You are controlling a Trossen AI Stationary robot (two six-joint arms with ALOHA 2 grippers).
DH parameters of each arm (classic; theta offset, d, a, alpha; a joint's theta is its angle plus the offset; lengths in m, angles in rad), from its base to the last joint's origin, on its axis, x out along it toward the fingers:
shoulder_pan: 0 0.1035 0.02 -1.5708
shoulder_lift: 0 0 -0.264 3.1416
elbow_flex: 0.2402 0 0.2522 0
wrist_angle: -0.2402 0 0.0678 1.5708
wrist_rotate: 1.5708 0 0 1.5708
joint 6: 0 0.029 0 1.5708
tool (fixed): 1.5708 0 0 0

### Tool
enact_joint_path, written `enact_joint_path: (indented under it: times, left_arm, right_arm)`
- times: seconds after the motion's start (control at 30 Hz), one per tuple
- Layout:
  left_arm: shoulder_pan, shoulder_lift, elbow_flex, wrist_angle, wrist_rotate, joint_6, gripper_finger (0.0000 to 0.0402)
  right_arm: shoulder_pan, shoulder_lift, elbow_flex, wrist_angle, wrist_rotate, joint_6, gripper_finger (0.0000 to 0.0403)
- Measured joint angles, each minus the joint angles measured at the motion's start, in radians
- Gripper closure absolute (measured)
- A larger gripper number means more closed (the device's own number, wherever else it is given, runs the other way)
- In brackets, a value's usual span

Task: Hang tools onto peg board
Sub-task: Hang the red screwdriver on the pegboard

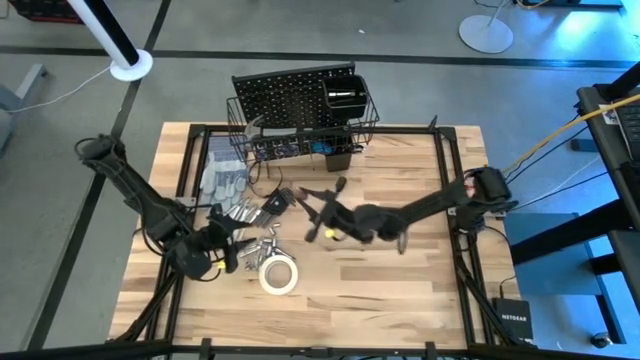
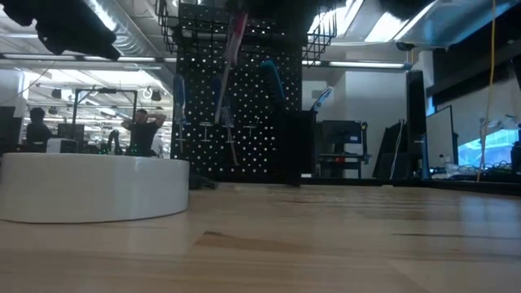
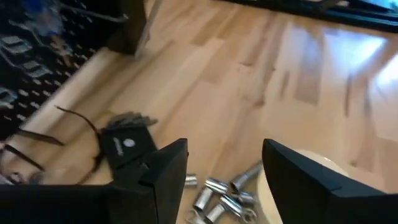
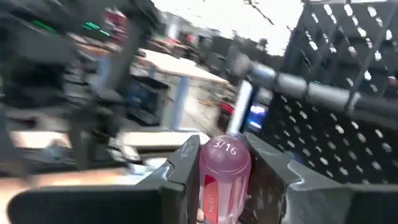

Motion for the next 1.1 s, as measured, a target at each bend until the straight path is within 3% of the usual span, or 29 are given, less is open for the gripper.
enact_joint_path:
  times: [0.37,0.73,0.93,1.1]
  left_arm:
    - [-0.01,0.021,-0.051,0.005,-0.048,0.017,0.0206]
    - [-0.01,0.021,-0.077,0.005,-0.057,0.021,0.0206]
    - [-0.01,0.021,-0.078,0.005,-0.055,0.056,0.0206]
    - [-0.01,0.021,-0.078,0.006,-0.054,0.086,0.0206]
  right_arm:
    - [-0.121,0.238,0.174,0.302,-0.004,-0.179,0.0301]
    - [-0.136,0.319,0.274,0.381,0.005,-0.351,0.0301]
    - [-0.148,0.321,0.281,0.351,0.037,-0.33,0.0301]
    - [-0.178,0.321,0.281,0.275,0.048,-0.218,0.0301]
